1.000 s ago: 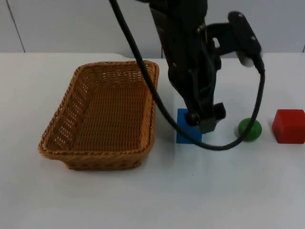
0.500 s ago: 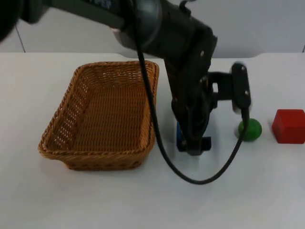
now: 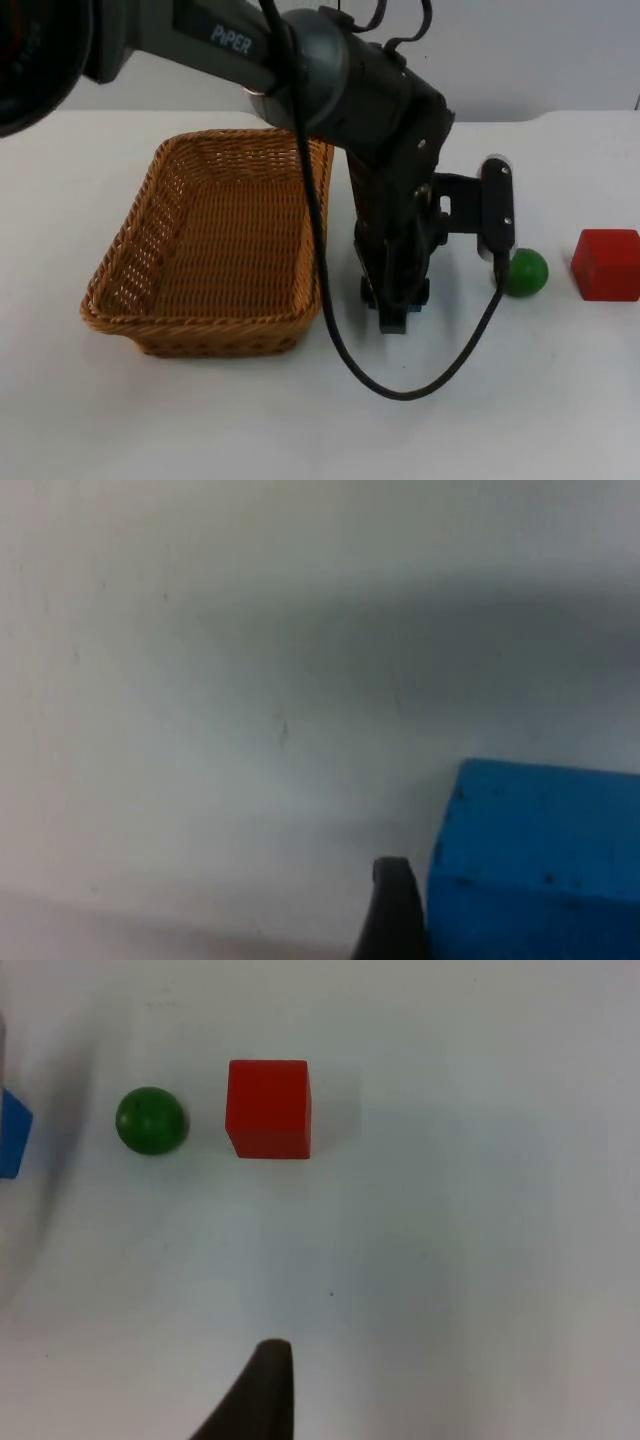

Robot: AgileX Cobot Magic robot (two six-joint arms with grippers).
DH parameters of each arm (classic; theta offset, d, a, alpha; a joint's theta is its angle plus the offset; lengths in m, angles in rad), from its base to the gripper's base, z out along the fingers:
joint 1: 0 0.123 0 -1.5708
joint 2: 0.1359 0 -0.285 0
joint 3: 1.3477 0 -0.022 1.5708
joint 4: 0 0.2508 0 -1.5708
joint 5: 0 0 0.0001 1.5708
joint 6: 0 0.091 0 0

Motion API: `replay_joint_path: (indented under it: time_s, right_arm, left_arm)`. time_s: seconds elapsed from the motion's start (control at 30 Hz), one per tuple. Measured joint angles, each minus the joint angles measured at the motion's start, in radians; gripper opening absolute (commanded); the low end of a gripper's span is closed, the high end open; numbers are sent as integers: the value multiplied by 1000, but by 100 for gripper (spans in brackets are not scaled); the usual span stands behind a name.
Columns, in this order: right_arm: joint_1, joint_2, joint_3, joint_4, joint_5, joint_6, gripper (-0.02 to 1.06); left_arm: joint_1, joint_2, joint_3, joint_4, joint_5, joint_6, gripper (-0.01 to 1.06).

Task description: Place all geometric objects except the red cube into the basket.

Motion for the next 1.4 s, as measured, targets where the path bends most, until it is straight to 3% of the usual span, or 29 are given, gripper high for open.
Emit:
replay_joint_path:
  time_s: [0.1, 0.37, 0.5, 0.53, 0.7, 0.97, 1.1, 1.4]
  right_arm:
    - [0, 0, 0, 2, -2, 0, 105]
    - [0, 0, 0, 2, -6, 0, 105]
    - [0, 0, 0, 2, -7, 0, 105]
    - [0, 0, 0, 2, -7, 0, 105]
    - [0, 0, 0, 2, -8, 0, 105]
    - [0, 0, 0, 9, -8, 0, 105]
    - [0, 0, 0, 9, -8, 0, 105]
    - [0, 0, 0, 9, -9, 0, 105]
  left_arm:
    - [0, -9, 0, 4, 4, 2, 0]
    - [-8, -125, 0, -16, 46, -60, 0]
    - [-8, -276, 0, -114, 175, -143, 0]
    - [-8, -276, 0, -114, 175, -143, 0]
    - [-8, -394, 0, -133, 310, -365, 0]
    - [54, -458, 0, -134, 355, -563, 0]
    - [143, -460, 22, -134, 382, -644, 0]
    - [265, -460, 162, -134, 339, -723, 0]
